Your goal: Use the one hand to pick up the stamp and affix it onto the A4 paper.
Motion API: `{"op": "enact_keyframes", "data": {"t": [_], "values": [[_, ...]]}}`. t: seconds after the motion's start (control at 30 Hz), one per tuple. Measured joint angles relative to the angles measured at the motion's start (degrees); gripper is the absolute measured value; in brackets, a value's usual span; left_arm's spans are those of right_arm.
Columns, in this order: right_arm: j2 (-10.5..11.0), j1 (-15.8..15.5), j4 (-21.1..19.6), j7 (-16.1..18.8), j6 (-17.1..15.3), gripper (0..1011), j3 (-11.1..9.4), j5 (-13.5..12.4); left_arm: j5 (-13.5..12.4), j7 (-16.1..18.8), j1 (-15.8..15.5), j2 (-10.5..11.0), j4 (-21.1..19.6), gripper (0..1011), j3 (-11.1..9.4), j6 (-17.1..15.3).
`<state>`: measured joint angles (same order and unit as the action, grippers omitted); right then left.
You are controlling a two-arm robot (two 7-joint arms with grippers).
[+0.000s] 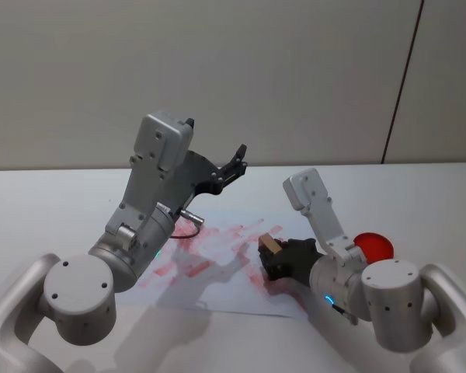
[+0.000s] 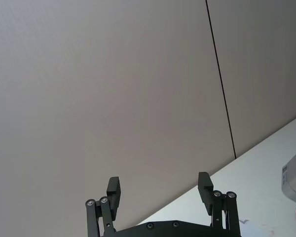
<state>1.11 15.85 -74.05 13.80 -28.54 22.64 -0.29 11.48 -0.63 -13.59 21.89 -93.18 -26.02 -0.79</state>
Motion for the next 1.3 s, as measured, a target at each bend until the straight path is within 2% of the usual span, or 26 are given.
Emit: {"op": "enact_keyframes", "data": {"t": [0.3, 0.5, 0.67, 0.83, 1.07, 1.3], "values": [[0.22, -0.32, -3.52, -0.17, 0.52, 219, -0.93, -3.81, 0.0, 0.0, 0.0, 0.0, 0.0, 1001, 0.0, 0.0], [0.95, -0.74, -8.31, -1.65, 0.54, 219, -2.74, -7.98, 0.0, 0.01, 0.0, 0.0, 0.0, 1001, 0.0, 0.0], [2.21, -1.55, -12.01, -3.82, -0.04, 219, -4.67, -11.45, 0.0, 0.01, 0.0, 0.0, 0.0, 1001, 0.0, 0.0], [4.24, -2.8, -14.78, -5.63, -0.9, 220, -6.78, -13.36, 0.0, 0.0, 0.0, 0.0, 0.0, 1001, 0.0, 0.0], [7.36, -4.88, -16.54, -7.3, -2.42, 219, -9.24, -14.07, 0.0, 0.01, 0.0, 0.0, 0.0, 1001, 0.0, 0.0], [9.91, -6.67, -16.34, -8.03, -3.8, 219, -10.93, -13.52, 0.0, 0.01, 0.0, 0.0, 0.0, 1002, 0.0, 0.0]]}}
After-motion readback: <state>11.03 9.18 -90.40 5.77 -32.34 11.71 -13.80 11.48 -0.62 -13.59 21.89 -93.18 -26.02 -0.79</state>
